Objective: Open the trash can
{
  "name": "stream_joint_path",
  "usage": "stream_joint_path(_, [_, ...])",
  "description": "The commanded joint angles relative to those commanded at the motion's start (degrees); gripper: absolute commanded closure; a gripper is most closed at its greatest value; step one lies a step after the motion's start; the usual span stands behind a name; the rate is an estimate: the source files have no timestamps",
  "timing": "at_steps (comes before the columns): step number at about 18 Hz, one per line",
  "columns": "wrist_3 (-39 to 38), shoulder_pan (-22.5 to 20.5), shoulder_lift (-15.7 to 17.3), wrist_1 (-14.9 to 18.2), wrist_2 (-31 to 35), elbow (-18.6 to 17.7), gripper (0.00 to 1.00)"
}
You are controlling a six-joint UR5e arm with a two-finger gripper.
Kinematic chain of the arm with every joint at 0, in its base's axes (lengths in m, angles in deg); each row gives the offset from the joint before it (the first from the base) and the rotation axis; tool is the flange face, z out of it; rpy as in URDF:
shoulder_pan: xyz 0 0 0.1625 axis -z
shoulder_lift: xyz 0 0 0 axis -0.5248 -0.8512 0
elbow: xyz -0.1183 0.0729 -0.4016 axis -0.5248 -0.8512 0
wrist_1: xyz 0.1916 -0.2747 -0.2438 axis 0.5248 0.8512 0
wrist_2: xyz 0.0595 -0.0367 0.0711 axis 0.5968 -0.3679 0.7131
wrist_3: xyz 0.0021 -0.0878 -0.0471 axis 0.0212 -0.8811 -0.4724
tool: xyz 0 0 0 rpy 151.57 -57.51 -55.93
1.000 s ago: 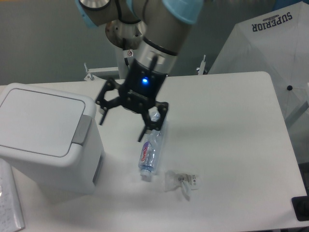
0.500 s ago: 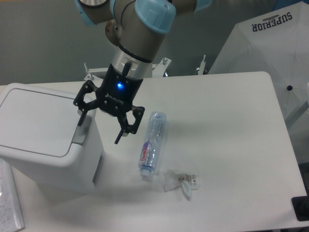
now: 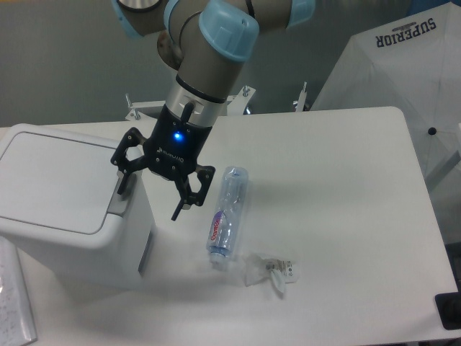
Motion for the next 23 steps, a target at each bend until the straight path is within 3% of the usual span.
stream_joint_path(9, [-1.6, 0.4, -0.4, -0.6, -0.3, 1.1, 0.00])
stream_joint_path(13, [-10.2, 0.4, -1.6, -0.6, -0.6, 7.7, 0.00])
stream_joint_path(16, [-11.0, 0.3, -2.6, -0.7, -0.1, 10.5, 0.00])
stream_joint_path(19, [-9.8, -0.3, -2.9, -1.0, 1.1, 10.4, 0.00])
stream_joint_path(23, [-5.8, -3.1, -4.3, -0.9, 8.1, 10.1, 0.00])
